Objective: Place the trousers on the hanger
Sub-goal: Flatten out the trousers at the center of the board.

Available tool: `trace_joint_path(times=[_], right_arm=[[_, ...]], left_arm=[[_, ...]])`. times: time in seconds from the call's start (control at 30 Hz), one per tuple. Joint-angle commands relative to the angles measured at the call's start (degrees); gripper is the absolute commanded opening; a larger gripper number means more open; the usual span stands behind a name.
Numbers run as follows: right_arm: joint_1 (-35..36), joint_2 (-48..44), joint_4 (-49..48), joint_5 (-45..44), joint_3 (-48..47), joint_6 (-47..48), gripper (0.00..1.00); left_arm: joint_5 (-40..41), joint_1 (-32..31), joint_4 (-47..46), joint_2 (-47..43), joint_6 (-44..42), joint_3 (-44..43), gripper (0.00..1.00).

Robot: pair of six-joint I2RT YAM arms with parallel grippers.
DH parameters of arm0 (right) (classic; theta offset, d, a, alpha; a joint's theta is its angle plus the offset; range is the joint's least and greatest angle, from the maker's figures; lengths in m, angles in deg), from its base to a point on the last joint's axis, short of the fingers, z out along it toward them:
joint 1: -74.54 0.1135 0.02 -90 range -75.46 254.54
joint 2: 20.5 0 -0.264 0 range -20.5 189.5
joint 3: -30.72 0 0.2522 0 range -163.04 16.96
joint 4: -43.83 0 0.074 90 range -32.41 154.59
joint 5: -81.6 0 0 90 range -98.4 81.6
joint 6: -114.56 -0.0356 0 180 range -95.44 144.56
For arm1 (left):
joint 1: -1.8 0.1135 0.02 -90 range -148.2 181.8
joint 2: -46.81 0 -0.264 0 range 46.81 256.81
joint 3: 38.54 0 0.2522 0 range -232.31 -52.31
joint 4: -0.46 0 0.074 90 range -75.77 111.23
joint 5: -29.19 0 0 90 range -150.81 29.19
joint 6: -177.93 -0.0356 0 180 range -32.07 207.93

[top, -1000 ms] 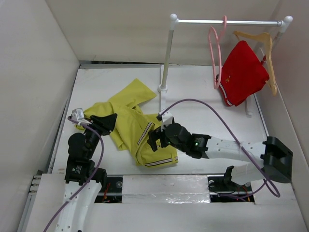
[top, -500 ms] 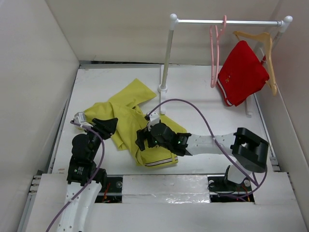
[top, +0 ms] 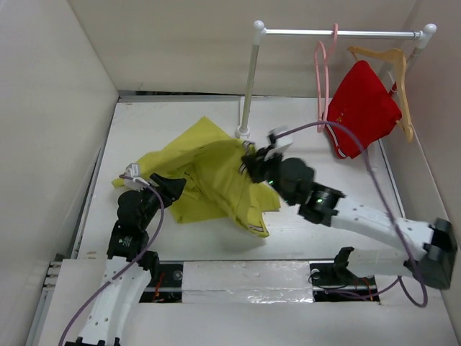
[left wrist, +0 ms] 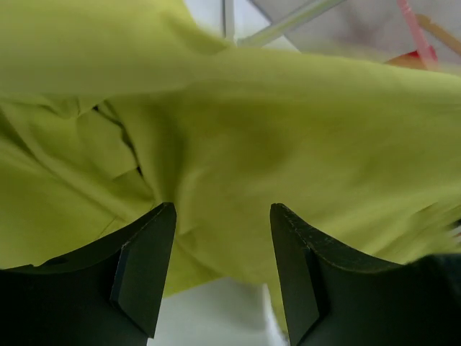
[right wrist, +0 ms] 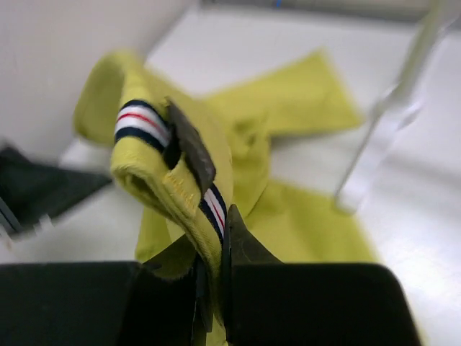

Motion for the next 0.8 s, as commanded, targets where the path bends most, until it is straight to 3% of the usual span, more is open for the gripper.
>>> trace_joint_path(times=[0.0, 0.23, 0.6, 0.67, 0.73, 0.77], right_arm=[[-9.8, -10.6, -0.6, -4.0, -3.8, 7.9, 0.0], [-20.5, -14.2, 5.9, 7.8, -5.0, 8.4, 0.0], [-21.1, -14.9, 7.1, 10.6, -6.4, 10.0, 0.0], [-21.1, -14.9, 6.8, 10.6, -7.0, 10.2, 0.0], [-21.6, -14.2, 7.6, 10.8, -8.1, 10.7, 0.0], [-21.6, -13.5, 8.1, 10.8, -9.5, 11.1, 0.0]], left_arm=[[-5.1, 0.2, -7.3, 4.2, -0.5, 2.4, 0.52], [-4.7, 0.2, -15.1, 14.1, -1.1, 6.4, 0.47], [1.3, 0.2, -18.3, 23.8, -4.2, 8.8, 0.58], [3.0, -2.7, -17.7, 27.5, -5.3, 7.7, 0.59], [7.4, -9.8, -14.9, 29.2, -5.6, 5.3, 0.59], [15.3, -12.2, -13.5, 30.1, -4.9, 4.5, 0.58]])
